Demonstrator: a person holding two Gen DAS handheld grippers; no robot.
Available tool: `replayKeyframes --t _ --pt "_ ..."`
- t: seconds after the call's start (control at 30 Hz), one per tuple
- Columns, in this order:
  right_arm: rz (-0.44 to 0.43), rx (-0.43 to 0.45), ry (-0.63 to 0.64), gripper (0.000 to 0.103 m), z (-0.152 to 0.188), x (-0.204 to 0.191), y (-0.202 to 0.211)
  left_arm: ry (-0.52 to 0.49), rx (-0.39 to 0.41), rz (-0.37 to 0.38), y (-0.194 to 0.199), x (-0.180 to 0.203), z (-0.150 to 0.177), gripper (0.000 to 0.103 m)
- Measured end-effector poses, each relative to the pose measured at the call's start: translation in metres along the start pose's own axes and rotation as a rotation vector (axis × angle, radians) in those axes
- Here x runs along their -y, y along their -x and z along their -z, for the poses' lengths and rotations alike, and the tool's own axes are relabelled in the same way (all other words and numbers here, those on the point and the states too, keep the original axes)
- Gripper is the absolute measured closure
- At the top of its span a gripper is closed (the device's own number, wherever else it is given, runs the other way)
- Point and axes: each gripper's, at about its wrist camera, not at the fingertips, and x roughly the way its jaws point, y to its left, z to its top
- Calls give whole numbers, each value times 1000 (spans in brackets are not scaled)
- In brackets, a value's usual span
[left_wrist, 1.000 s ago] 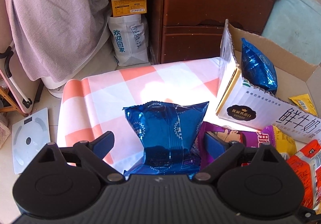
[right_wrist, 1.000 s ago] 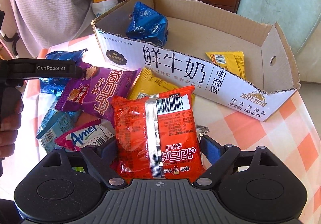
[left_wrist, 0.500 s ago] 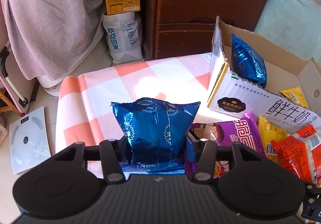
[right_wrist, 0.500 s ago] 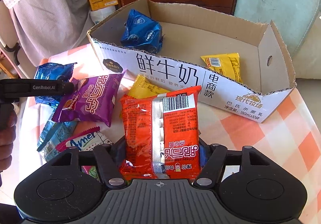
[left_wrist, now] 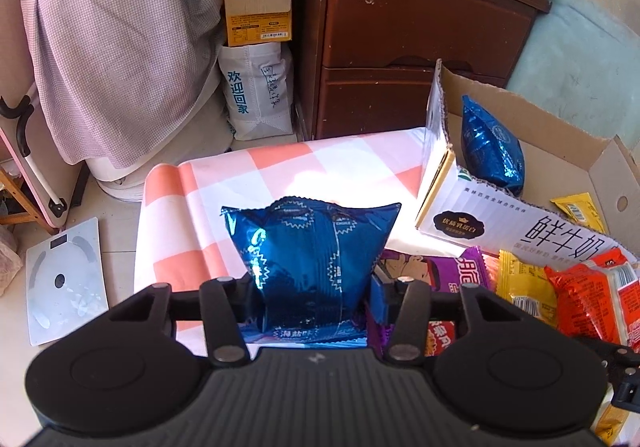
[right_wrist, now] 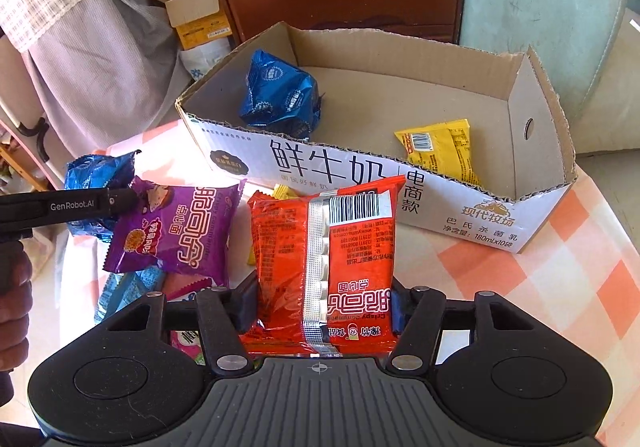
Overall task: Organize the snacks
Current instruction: 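Carry the blue foil packet and red packet over the cardboard box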
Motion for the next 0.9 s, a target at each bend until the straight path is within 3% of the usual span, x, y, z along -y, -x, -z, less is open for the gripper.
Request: replayKeyframes --t 0.8,0.9 --pt "-34 36 18 45 -4 -11 9 -1 106 56 58 10 5 55" --pt "-38 42 20 45 -5 -14 11 -24 110 37 61 16 8 56"
